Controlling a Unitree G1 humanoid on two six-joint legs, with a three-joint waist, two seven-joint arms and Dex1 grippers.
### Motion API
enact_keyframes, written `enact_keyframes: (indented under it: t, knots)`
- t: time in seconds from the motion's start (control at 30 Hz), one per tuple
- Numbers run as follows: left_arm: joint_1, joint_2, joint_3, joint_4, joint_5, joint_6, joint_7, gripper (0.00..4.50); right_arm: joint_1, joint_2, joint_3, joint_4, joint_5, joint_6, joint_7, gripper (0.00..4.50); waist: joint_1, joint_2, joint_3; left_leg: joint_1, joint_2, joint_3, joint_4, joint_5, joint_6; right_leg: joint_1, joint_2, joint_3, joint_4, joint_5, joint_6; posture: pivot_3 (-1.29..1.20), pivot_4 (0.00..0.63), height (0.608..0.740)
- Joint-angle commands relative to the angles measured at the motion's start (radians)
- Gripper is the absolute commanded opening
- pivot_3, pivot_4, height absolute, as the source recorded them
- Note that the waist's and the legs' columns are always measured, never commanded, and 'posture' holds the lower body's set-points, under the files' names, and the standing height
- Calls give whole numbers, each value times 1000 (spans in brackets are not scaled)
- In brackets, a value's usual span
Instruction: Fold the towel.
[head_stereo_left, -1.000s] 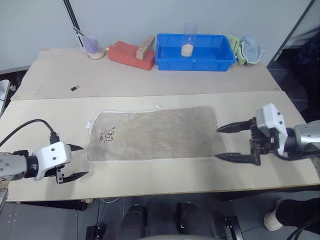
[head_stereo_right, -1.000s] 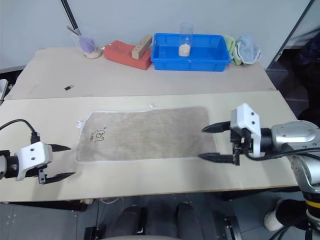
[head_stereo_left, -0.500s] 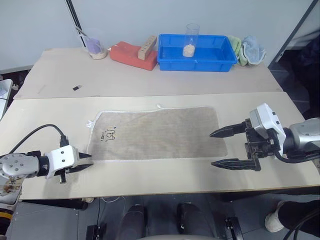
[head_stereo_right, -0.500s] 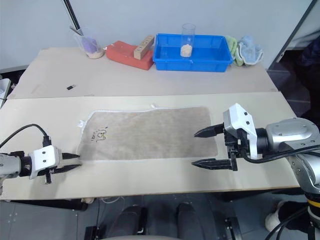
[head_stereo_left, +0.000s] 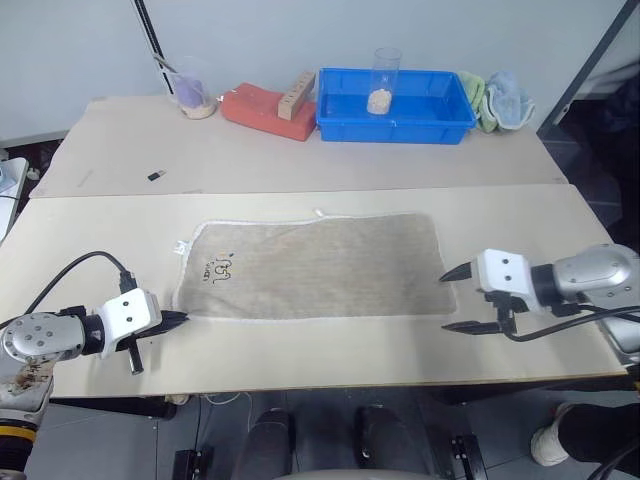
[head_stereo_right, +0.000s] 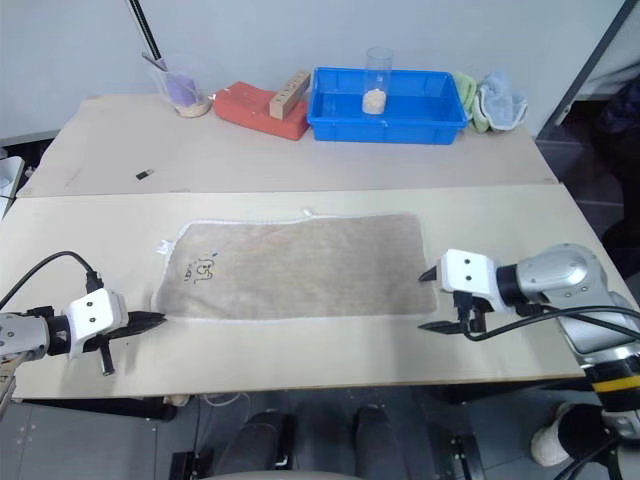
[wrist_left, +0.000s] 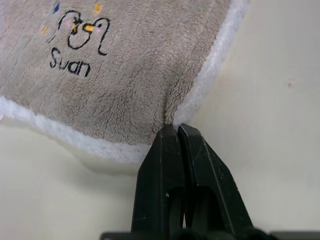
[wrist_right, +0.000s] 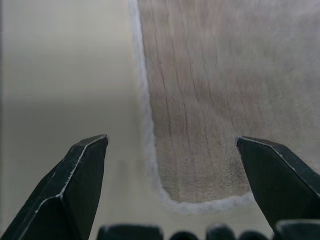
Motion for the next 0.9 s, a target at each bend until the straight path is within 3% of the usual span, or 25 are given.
enact_keyframes:
  t: [0.03, 0.47, 0.73, 0.9]
  knots:
    - [4, -5, 21, -23, -32, 46, 7, 5, -35, 14, 22, 100, -56, -88, 17, 4252, 0, 0, 0, 0, 0, 0, 0, 0, 0, 0, 0, 0, 0, 0, 0, 0, 150, 740]
    - [5, -23, 35, -9, -50, 63, 9, 0, -86, 54, 25, 249, -82, -140, 37, 26, -4, 0, 0, 1, 0, 0, 0, 0, 0, 1, 0, 0, 0, 0, 0, 0, 150, 740]
    - [-41, -27, 67, -19, -146, 192, 7, 0, -92, 45, -44, 188, 24, -16, 72, 26, -4, 0, 0, 0, 0, 0, 0, 0, 0, 0, 0, 0, 0, 0, 0, 0, 150, 740]
    - [-246, -48, 94, -19, -235, 385, 76, 0, -274, 101, -119, 276, 73, 58, 8, 26, -11, -1, 0, -1, 0, -1, 1, 0, 0, -1, 0, 0, 2, 0, 0, 0, 150, 740]
